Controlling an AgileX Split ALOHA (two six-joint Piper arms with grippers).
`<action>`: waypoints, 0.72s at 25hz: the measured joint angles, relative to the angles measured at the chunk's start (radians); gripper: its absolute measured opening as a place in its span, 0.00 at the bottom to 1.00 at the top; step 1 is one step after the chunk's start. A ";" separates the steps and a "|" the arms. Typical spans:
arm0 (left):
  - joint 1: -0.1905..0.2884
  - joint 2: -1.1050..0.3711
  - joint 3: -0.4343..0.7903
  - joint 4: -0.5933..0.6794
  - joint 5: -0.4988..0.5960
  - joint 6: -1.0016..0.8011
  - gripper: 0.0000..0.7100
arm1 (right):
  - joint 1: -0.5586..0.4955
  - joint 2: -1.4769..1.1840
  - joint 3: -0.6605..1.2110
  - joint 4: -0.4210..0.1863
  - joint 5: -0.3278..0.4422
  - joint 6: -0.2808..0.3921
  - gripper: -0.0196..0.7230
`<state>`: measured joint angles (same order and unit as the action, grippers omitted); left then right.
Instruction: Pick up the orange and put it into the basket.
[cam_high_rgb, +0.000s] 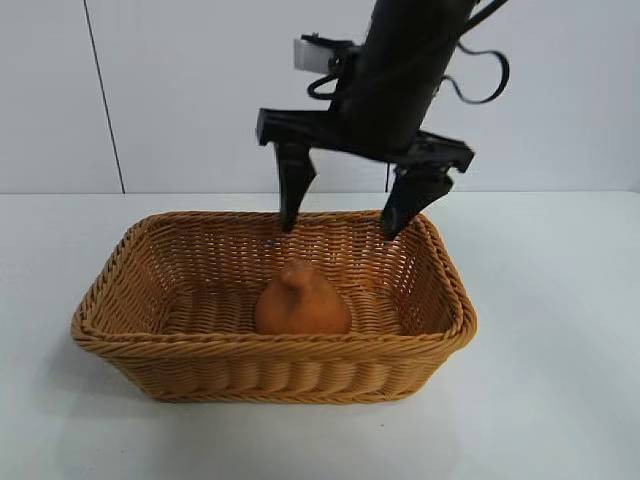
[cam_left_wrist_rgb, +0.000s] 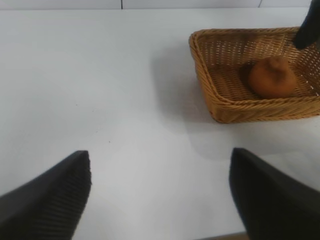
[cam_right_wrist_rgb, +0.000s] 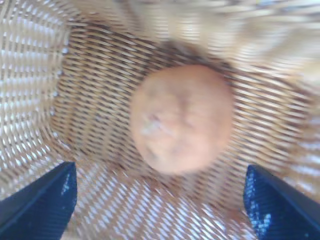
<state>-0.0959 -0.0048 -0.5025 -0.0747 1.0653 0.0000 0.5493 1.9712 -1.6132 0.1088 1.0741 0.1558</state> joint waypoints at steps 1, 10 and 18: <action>0.000 0.000 0.000 0.000 0.000 0.000 0.77 | -0.019 0.000 -0.027 -0.020 0.041 0.000 0.87; 0.000 0.000 0.000 0.000 0.000 0.000 0.77 | -0.251 -0.006 -0.123 -0.109 0.131 -0.036 0.86; 0.000 0.000 0.000 0.000 0.000 0.000 0.77 | -0.513 -0.008 -0.120 -0.114 0.133 -0.074 0.86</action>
<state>-0.0959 -0.0048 -0.5025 -0.0747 1.0653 0.0000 0.0366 1.9635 -1.7334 -0.0057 1.2071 0.0815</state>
